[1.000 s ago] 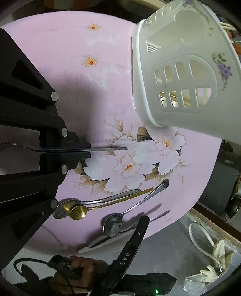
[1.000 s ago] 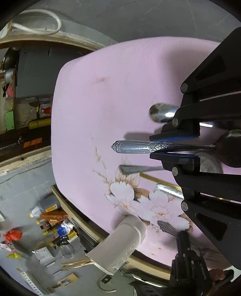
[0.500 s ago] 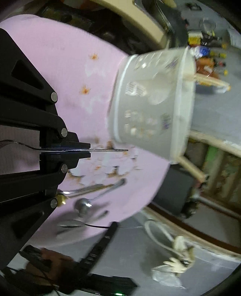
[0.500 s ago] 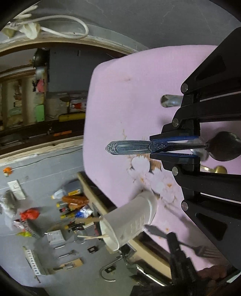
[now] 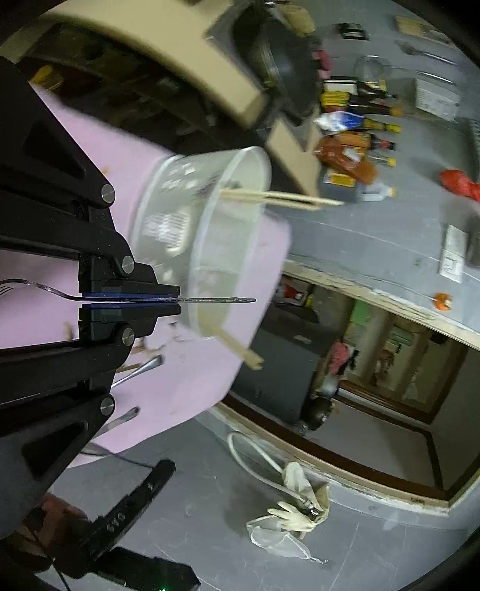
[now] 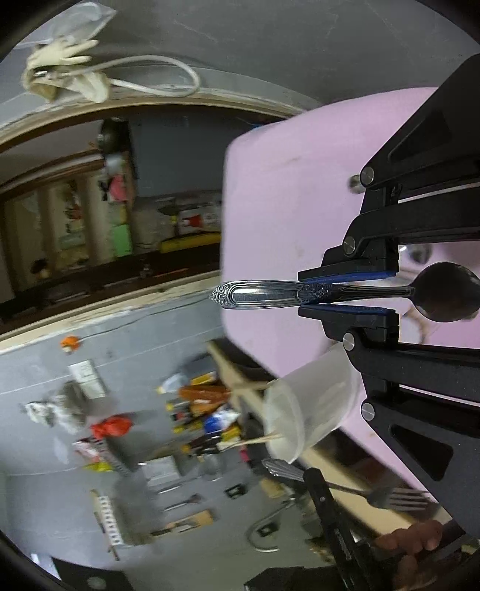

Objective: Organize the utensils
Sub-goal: 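Lift the fork with the left tool while the right tool carries its spoon toward the white holder, then open the left tool over the white holder while the right tool drops its spoon in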

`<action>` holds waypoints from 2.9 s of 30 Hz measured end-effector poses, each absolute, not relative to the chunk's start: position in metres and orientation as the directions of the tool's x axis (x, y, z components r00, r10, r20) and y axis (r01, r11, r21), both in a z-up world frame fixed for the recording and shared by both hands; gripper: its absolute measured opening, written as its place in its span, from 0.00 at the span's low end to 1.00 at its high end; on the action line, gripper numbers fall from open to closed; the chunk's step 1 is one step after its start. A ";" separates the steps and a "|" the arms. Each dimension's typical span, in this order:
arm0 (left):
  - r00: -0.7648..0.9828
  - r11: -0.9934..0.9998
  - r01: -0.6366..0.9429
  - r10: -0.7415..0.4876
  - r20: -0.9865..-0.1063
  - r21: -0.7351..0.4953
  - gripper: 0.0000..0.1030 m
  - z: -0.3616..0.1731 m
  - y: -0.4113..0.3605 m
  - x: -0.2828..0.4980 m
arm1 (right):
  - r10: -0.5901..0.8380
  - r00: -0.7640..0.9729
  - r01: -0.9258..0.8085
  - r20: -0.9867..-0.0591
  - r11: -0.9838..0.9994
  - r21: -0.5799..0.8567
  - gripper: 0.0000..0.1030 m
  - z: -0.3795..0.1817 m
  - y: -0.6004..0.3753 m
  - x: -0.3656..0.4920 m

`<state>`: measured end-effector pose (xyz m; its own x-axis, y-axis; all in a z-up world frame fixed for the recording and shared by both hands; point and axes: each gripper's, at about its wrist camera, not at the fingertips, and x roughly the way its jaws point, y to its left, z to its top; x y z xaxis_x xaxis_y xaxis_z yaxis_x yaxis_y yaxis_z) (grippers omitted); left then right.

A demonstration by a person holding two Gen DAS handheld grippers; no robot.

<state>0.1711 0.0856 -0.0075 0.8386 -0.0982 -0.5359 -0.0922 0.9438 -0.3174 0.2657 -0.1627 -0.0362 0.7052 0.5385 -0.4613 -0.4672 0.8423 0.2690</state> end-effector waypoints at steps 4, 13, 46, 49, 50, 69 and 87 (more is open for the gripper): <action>0.871 0.942 -0.062 -0.110 -0.479 -0.329 0.00 0.018 0.113 0.177 | 0.549 0.745 -0.472 -0.378 0.835 0.283 0.08 -0.011 -0.146 0.263; 0.942 0.921 -0.078 -0.057 -0.329 -0.381 0.00 0.049 0.187 0.214 | 0.600 0.783 -0.534 -0.165 0.784 0.316 0.08 0.034 -0.090 0.273; 0.966 0.917 -0.243 0.201 -0.160 -0.317 0.00 -0.032 0.221 0.265 | 0.631 0.758 -0.607 -0.165 0.775 0.175 0.08 -0.051 0.008 0.304; 0.966 0.921 -0.238 0.191 -0.175 -0.309 0.00 -0.036 0.220 0.263 | 0.628 0.757 -0.604 -0.180 0.778 0.172 0.09 -0.054 0.009 0.303; 0.966 0.921 -0.236 0.187 -0.181 -0.310 0.00 -0.038 0.221 0.262 | 0.627 0.756 -0.604 -0.186 0.779 0.169 0.09 -0.055 0.010 0.302; 0.951 0.941 -0.091 -0.014 -0.309 -0.325 0.02 -0.034 0.226 0.236 | 0.617 0.742 -0.595 -0.262 0.786 0.166 0.20 -0.050 0.006 0.284; 0.937 0.951 -0.040 -0.071 -0.343 -0.307 0.72 0.039 0.213 0.212 | 0.548 0.812 -0.511 -0.203 0.834 0.208 0.64 0.019 -0.038 0.261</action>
<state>0.2115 0.2130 0.0390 0.9365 -0.0712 -0.3433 -0.0403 0.9508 -0.3070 0.2611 -0.0380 0.0193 0.8116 0.5477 -0.2033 -0.5109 0.8341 0.2080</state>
